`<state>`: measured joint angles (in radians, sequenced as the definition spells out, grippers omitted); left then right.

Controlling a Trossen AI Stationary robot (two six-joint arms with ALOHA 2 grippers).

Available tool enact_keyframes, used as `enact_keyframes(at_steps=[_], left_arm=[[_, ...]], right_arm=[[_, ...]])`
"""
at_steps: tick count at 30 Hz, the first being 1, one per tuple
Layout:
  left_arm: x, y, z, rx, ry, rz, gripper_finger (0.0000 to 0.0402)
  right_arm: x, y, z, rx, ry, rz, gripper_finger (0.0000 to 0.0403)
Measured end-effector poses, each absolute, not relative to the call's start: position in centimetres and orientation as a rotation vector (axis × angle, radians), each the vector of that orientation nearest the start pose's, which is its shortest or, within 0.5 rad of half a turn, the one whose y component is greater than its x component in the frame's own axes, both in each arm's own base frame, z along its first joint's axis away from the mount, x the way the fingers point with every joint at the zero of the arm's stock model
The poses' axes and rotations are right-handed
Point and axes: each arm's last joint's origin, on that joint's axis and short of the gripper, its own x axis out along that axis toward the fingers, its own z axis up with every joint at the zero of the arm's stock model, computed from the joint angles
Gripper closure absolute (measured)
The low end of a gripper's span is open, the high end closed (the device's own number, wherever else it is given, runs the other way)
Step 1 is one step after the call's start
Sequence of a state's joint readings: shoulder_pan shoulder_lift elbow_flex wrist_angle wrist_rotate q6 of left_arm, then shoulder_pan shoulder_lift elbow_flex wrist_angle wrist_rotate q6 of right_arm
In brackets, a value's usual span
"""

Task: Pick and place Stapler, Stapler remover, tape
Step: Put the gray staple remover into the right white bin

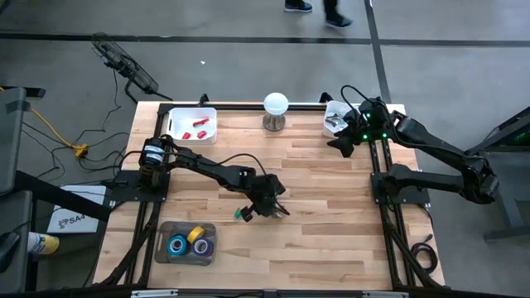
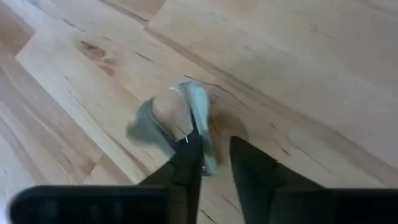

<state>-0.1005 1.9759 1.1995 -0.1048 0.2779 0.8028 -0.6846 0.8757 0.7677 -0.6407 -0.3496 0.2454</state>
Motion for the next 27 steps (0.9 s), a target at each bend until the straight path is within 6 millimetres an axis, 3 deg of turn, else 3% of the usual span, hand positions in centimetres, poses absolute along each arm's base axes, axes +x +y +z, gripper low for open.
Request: enact_keyframes(at_steps=[4,7,20,27], left_arm=[[39.9,-4.8,14.4,0.584,0.711,-0.65,0.038],[39.9,-4.8,14.4,0.511,0.734,-0.61,0.0394],[40.2,-4.6,14.5,0.49,0.746,-0.506,0.0334],[41.1,-4.7,16.1,0.451,0.739,-0.481,0.0264]], right_arm=[[13.8,-10.0,27.5,0.615,0.614,-0.403,0.0116],[13.8,-10.0,27.5,0.616,0.614,-0.4,0.0116],[13.8,-10.0,27.5,0.61,0.616,-0.392,0.0116],[13.8,-9.9,27.4,0.619,0.629,-0.376,0.0116]])
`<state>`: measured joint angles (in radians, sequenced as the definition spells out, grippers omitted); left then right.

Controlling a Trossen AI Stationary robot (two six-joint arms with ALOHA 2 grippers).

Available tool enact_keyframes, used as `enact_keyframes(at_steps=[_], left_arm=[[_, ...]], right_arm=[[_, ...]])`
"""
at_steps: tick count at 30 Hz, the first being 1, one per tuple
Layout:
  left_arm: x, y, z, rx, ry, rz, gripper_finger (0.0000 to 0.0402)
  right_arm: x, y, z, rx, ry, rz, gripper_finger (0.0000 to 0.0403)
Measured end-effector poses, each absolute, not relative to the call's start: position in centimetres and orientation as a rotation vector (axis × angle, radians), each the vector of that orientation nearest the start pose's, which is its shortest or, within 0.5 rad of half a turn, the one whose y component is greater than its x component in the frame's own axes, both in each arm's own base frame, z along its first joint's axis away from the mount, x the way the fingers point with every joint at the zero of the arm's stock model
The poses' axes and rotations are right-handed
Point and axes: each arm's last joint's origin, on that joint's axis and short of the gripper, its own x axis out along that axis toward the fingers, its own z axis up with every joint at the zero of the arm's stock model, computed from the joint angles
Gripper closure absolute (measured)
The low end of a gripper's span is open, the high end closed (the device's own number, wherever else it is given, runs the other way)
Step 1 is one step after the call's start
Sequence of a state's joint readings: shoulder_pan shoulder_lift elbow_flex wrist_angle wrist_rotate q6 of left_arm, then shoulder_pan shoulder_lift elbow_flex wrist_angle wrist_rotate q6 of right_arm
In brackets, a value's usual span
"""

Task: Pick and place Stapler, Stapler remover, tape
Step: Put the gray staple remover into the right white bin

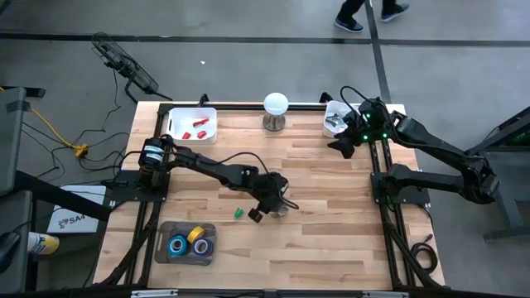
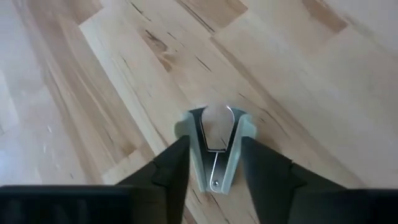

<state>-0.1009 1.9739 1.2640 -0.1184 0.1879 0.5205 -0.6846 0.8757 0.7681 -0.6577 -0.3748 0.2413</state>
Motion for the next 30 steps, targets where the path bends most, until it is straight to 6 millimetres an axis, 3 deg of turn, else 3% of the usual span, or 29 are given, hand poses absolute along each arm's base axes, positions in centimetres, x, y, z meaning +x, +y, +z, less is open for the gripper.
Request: enact_keyframes(at_steps=[9,15,22,30], left_arm=[[40.8,-4.6,15.9,0.535,0.807,-0.546,0.0153],[41.6,-4.6,14.4,0.558,0.79,-0.515,0.0119],[42.0,-4.5,14.0,0.567,0.767,-0.495,0.0124],[41.8,-4.7,13.9,0.54,0.786,-0.536,0.0211]], right_arm=[[13.7,-9.9,27.4,0.616,0.636,-0.375,0.0116],[13.7,-9.8,27.3,0.621,0.638,-0.376,0.0116],[13.7,-9.8,27.3,0.629,0.641,-0.379,0.0116],[13.7,-9.8,27.3,0.63,0.641,-0.379,0.0116]])
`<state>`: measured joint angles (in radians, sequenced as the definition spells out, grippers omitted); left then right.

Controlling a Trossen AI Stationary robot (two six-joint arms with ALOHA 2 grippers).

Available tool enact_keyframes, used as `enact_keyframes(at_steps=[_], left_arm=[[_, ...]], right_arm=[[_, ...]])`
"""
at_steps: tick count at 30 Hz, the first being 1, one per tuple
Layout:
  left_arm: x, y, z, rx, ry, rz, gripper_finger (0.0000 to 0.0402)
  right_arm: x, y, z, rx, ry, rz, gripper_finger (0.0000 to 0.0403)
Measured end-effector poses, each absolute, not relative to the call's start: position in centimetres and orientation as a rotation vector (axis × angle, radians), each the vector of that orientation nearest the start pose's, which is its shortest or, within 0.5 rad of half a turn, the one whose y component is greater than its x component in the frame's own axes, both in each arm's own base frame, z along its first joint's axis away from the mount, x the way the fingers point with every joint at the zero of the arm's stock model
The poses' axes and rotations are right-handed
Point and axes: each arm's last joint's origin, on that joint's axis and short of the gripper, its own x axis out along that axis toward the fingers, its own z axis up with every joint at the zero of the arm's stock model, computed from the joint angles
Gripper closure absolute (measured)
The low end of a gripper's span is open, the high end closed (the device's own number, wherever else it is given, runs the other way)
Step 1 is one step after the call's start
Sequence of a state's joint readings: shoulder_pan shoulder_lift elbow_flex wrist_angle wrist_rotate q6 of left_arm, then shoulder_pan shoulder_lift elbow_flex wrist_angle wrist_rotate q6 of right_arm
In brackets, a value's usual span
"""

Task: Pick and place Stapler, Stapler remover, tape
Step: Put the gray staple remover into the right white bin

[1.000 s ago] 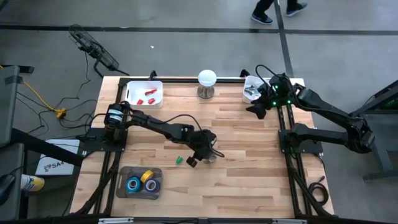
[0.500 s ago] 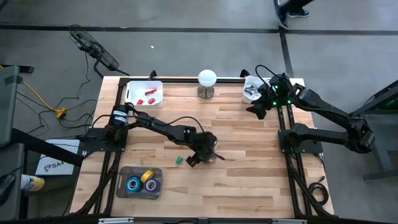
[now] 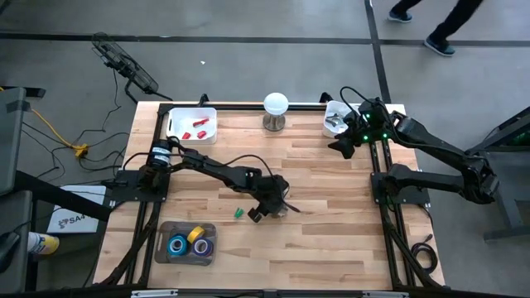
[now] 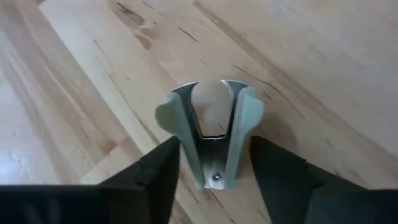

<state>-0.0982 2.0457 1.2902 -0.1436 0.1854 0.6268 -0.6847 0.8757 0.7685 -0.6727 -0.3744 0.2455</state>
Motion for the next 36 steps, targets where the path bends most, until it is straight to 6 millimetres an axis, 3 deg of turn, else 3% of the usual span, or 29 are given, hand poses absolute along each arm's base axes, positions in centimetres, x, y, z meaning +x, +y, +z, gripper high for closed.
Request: enact_keyframes(at_steps=[8,17,21,28,36], left_arm=[[41.8,-4.7,13.9,0.515,0.779,-0.529,0.032],[42.1,-4.5,14.5,0.386,0.83,-0.38,0.0323],[43.4,-4.3,17.0,0.407,0.798,-0.246,0.0323],[45.6,-3.8,23.2,0.514,0.704,-0.016,0.0323],[46.7,-2.6,29.5,0.54,0.616,0.119,0.0323]], right_arm=[[13.7,-9.8,27.3,0.63,0.641,-0.379,0.0116],[13.8,-9.5,27.5,0.617,0.633,-0.298,0.0116],[14.0,-8.6,27.9,0.552,0.613,-0.198,0.0116],[14.2,-6.4,29.5,0.395,0.519,-0.075,0.0116],[13.7,-4.4,30.6,0.228,0.45,-0.022,0.0116]])
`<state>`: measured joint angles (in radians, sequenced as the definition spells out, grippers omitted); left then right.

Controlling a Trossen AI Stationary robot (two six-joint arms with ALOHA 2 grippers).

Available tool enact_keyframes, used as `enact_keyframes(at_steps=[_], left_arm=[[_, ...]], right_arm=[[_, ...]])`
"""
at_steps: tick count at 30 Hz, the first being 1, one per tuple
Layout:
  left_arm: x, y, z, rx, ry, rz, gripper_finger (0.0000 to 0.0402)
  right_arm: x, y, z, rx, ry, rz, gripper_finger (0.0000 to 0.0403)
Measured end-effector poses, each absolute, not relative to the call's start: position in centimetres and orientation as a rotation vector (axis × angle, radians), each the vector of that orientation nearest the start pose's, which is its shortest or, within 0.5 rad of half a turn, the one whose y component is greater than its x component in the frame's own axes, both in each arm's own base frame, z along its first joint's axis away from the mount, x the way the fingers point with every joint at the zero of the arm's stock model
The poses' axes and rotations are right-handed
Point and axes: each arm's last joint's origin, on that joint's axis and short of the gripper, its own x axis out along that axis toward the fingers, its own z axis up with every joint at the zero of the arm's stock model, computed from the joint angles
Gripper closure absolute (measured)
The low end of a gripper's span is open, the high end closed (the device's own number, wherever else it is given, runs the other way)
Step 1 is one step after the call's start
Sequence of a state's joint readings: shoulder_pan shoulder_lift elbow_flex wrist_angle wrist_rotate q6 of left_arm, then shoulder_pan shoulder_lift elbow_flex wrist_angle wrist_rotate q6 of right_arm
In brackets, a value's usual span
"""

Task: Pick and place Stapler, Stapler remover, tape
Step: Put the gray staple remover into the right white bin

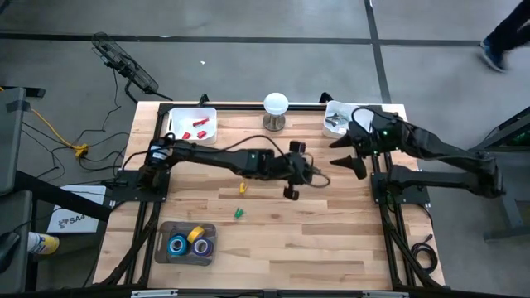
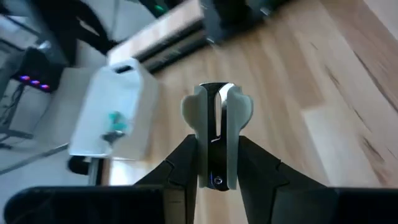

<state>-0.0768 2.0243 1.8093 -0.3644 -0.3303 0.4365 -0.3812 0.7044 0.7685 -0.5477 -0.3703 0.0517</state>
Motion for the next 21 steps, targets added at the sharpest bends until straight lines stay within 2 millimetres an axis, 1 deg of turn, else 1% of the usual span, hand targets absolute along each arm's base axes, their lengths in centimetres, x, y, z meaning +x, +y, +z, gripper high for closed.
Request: enact_keyframes(at_steps=[4,7,10,16,21], left_arm=[[46.8,-1.3,31.7,0.475,0.574,0.175,0.0323],[46.9,-0.4,32.7,0.431,0.552,0.207,0.0323],[46.8,0.2,33.6,0.41,0.538,0.219,0.0323],[46.8,0.3,33.6,0.409,0.548,0.21,0.0323],[46.8,0.3,33.5,0.409,0.555,0.209,0.0323]], right_arm=[[13.7,-3.5,30.8,0.146,0.442,0.003,0.0116],[13.9,-2.9,30.8,0.09,0.444,0.016,0.0116],[14.1,-2.5,30.9,-0.002,0.443,-0.024,0.0116],[14.6,-2.0,31.3,-0.152,0.407,-0.103,0.0116],[15.5,-1.8,31.0,-0.164,0.418,-0.087,0.0116]])
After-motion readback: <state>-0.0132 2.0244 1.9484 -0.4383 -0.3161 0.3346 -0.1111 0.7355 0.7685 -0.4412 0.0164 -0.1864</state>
